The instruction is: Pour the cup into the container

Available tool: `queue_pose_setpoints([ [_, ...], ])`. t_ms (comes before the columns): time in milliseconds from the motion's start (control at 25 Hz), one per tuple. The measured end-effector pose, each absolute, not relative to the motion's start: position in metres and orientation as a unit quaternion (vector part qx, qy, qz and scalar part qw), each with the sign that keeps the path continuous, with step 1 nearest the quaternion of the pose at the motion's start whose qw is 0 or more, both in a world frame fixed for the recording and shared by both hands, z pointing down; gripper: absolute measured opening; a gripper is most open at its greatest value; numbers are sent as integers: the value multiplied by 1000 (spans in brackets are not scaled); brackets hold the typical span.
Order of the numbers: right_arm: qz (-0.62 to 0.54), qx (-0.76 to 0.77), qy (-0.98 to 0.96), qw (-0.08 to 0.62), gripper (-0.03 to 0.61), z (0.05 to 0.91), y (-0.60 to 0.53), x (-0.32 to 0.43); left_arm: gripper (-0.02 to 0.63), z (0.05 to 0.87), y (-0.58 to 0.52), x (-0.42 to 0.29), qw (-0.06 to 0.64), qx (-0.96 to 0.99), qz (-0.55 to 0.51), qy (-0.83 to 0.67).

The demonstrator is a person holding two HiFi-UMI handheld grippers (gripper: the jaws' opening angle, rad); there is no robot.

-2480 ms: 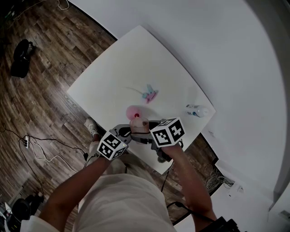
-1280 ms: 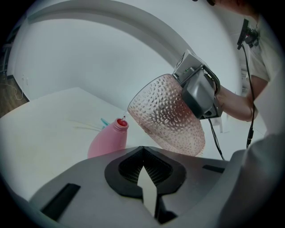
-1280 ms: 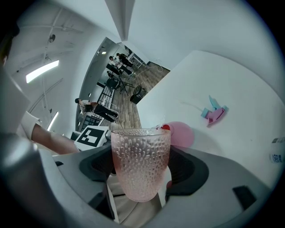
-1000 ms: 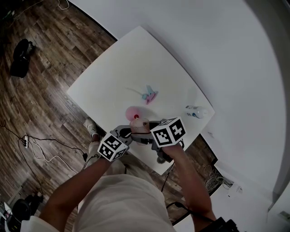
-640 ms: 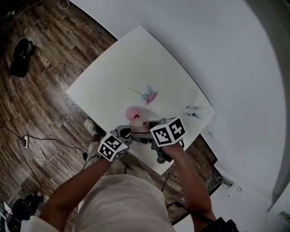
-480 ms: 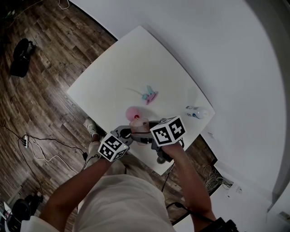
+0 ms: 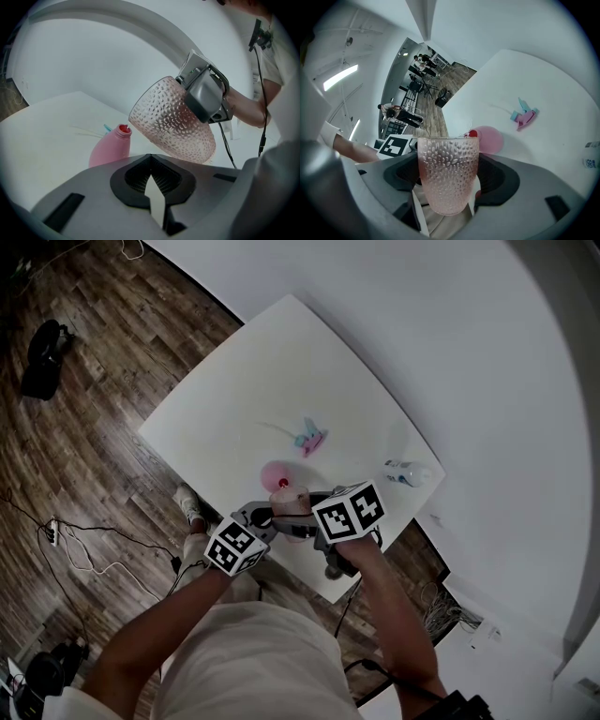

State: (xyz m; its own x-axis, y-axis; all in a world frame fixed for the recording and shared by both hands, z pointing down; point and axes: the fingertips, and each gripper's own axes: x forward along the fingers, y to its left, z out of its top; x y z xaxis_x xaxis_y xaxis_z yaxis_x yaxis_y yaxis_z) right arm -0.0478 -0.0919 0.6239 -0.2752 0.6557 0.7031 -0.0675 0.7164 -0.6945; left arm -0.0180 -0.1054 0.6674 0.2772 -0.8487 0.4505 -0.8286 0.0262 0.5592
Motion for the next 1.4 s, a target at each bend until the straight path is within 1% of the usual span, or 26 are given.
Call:
queue_pose_setpoints([
  [1400,312,-196,-729,577,360,615,-92,-56,11,658,-110,-13,380,709,-17,-593],
])
